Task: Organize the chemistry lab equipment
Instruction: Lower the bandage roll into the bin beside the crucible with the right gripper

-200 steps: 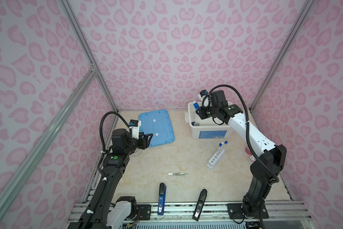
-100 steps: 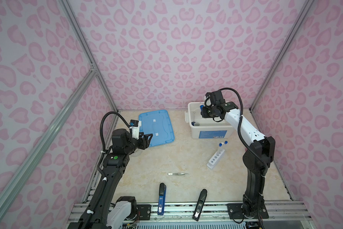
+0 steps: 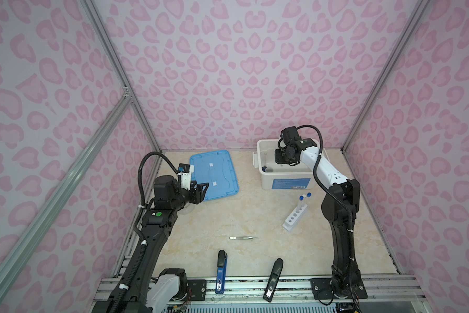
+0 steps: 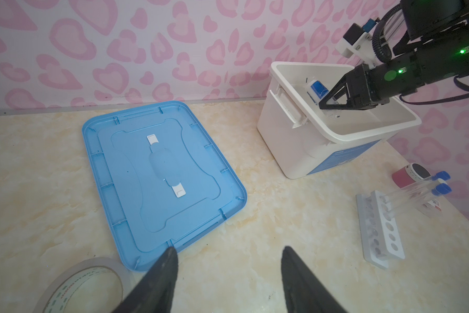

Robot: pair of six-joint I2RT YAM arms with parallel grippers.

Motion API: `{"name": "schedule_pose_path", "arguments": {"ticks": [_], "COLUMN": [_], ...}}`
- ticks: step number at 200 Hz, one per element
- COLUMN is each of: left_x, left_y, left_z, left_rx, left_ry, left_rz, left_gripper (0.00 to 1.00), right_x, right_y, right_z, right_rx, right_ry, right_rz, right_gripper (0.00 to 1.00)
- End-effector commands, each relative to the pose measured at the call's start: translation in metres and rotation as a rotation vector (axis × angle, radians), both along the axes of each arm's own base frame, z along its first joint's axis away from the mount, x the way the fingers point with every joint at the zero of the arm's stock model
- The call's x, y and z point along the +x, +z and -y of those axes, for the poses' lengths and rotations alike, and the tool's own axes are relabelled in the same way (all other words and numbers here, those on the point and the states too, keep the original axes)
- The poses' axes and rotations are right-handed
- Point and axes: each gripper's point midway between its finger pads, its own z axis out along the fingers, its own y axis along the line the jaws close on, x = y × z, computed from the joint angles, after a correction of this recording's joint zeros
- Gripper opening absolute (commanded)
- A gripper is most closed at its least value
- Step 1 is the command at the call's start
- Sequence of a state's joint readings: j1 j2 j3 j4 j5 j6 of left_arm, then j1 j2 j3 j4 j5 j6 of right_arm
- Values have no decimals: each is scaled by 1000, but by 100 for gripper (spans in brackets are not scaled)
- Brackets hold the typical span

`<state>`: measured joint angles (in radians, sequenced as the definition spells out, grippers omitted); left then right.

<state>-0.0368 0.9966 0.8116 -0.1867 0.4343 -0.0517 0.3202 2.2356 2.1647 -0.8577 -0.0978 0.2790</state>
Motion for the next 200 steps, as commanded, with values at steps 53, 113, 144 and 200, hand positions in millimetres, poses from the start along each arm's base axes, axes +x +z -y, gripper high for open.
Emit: {"name": "schedule_pose_path", "arguments": {"ticks": [53, 113, 144, 200], "left_x": [2, 2, 1, 1], "left_y": [3, -1, -3, -6], "left_z": [-2, -2, -3, -4], "left_rx": [28, 23, 25, 29], "left_ry": [2, 4, 8, 11], "left_rz": [14, 4, -1, -10], "left_gripper": [63, 63, 63, 63], "right_x": [-8, -10, -8, -2], "right_y": [-30, -49, -56, -70], "right_z": [7, 10, 9, 8], "right_rx": [-19, -31, -31, -34], "right_ry": [-38, -44, -44, -41], "right_rz": [-66, -103, -108, -123], "right_gripper": [29, 29, 29, 30]}}
